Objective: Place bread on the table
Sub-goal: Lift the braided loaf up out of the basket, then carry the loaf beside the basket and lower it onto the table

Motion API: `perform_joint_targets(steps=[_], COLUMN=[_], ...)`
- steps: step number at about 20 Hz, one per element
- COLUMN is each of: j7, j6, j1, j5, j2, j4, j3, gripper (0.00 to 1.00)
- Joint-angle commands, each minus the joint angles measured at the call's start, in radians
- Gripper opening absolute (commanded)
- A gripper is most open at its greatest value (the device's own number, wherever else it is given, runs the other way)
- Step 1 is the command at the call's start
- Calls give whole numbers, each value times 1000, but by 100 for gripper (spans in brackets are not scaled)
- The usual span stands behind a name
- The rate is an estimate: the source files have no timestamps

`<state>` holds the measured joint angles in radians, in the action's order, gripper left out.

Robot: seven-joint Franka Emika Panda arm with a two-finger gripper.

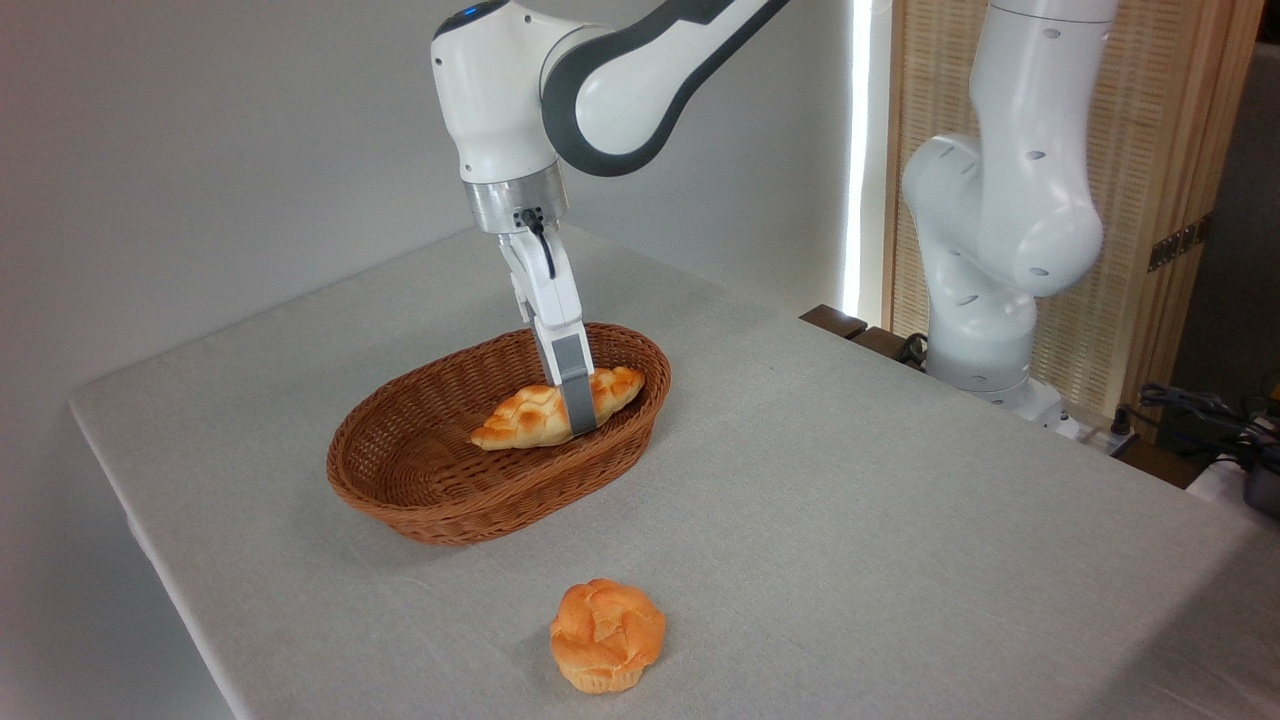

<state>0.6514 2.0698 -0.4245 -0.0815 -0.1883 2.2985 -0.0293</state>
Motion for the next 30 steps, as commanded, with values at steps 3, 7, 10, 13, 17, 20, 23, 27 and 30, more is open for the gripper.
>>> perform_joint_targets(steps=[3, 7, 10, 13, 17, 20, 23, 27, 30], j7=[0, 1, 2, 2, 1, -3, -4, 17, 170], j6=[27, 35, 35, 35, 26, 1, -106, -284, -451], j1=[-14, -14, -14, -14, -11, -2, -2, -3, -3], j5=[-24, -24, -24, -24, -24, -24, -11, -11, -61], j2=[4, 4, 4, 4, -16, -33, -34, -40, -51], j4=[32, 30, 30, 30, 9, -82, -206, -318, -318], j3=[14, 14, 14, 14, 26, 45, 120, 212, 247], gripper=[56, 27, 27, 27, 27, 27, 27, 28, 33])
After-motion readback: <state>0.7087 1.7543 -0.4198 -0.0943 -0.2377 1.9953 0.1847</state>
